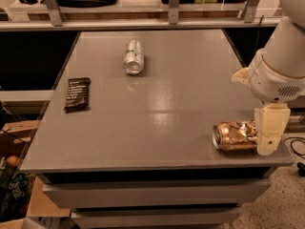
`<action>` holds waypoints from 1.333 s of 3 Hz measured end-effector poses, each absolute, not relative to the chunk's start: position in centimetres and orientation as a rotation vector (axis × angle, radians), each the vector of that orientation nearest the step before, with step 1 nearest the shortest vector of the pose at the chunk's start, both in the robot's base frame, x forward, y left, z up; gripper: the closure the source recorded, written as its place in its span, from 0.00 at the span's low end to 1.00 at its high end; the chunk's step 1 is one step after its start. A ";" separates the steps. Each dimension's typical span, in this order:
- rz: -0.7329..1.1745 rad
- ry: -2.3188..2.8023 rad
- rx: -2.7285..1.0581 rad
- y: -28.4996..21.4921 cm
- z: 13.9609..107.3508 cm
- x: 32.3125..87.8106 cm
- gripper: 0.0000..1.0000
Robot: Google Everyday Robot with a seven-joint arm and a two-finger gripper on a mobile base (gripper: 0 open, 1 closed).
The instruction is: Move orange can near 7up can
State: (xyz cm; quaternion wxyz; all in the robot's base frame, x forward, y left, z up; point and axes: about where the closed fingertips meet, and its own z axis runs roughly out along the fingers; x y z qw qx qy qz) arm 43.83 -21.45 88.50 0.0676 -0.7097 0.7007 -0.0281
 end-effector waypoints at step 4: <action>-0.027 2.046 -2.243 -22.4 84.3 44.1 0.64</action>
Offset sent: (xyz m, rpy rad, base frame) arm -0.0019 -0.0141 -0.0566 -0.0012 0.0622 0.0750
